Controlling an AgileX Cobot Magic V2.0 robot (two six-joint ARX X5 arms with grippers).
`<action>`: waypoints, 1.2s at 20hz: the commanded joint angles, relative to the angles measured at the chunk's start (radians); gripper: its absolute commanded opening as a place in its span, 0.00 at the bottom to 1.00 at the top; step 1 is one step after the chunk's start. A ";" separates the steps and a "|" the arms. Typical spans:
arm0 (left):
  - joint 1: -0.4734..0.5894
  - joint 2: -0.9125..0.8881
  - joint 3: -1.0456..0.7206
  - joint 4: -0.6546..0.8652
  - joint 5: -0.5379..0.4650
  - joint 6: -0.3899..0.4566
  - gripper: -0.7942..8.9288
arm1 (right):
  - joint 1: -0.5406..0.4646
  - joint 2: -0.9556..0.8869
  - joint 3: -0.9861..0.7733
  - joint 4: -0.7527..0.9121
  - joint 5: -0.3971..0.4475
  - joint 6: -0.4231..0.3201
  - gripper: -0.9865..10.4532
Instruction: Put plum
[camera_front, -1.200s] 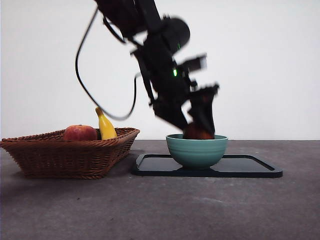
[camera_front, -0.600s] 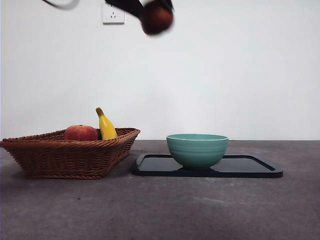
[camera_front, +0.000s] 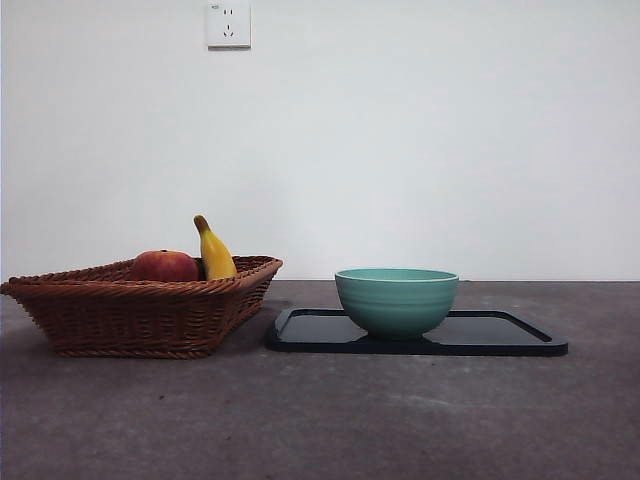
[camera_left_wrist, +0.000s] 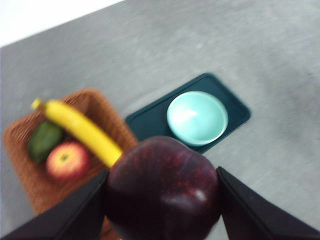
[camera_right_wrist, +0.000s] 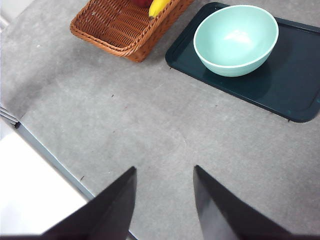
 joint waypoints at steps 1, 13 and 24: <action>0.030 -0.033 -0.116 0.066 -0.001 0.006 0.34 | 0.005 0.005 0.005 0.010 0.001 -0.014 0.24; 0.130 0.071 -0.643 0.706 -0.001 0.040 0.34 | 0.005 0.005 0.005 0.009 0.000 -0.013 0.24; 0.143 0.383 -0.643 0.827 -0.001 0.067 0.34 | 0.005 0.005 0.005 0.009 0.000 -0.006 0.24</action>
